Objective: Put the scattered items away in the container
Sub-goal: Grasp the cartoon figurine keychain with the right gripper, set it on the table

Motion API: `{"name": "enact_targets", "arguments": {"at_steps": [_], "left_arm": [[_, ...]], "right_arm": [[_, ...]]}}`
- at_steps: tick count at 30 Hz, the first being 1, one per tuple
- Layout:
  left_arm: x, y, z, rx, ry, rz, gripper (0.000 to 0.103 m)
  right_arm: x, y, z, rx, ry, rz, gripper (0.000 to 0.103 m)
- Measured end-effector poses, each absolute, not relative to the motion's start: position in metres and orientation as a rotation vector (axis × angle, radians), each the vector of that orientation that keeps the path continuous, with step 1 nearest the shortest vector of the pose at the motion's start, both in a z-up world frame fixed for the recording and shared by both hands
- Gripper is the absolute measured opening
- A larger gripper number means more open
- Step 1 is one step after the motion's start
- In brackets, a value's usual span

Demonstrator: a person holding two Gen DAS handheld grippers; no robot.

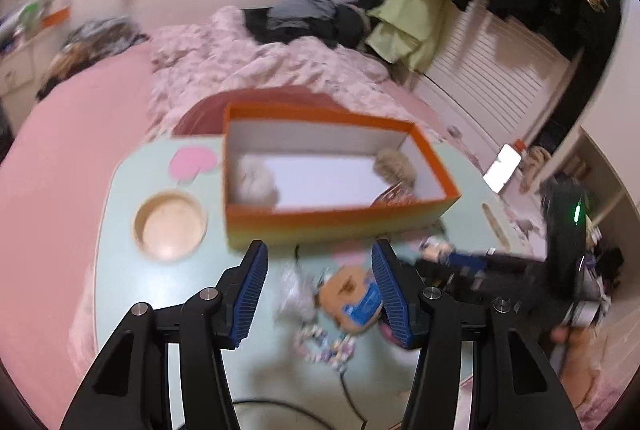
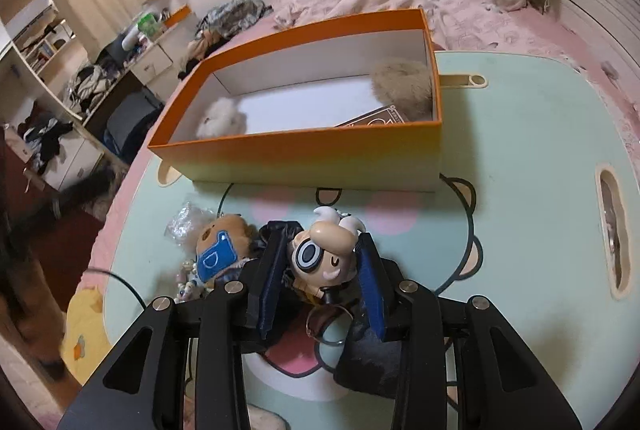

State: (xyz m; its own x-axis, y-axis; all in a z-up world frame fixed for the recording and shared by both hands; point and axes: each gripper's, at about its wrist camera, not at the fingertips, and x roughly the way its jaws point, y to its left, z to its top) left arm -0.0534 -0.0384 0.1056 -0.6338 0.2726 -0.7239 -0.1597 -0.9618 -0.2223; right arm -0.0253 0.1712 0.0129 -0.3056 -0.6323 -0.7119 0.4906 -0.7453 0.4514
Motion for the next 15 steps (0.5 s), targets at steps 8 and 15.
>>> {"name": "enact_targets", "arguments": {"at_steps": [8,15], "left_arm": [[-0.142,-0.014,0.096,-1.479,-0.002,2.735,0.013],[-0.178,-0.015,0.054,-1.68,-0.036,2.711,0.012]], "right_arm": [[-0.017,0.191,0.028,1.132,-0.35,-2.051,0.041],[-0.014,0.194,0.029,1.114,-0.353,-2.03,0.041]]}}
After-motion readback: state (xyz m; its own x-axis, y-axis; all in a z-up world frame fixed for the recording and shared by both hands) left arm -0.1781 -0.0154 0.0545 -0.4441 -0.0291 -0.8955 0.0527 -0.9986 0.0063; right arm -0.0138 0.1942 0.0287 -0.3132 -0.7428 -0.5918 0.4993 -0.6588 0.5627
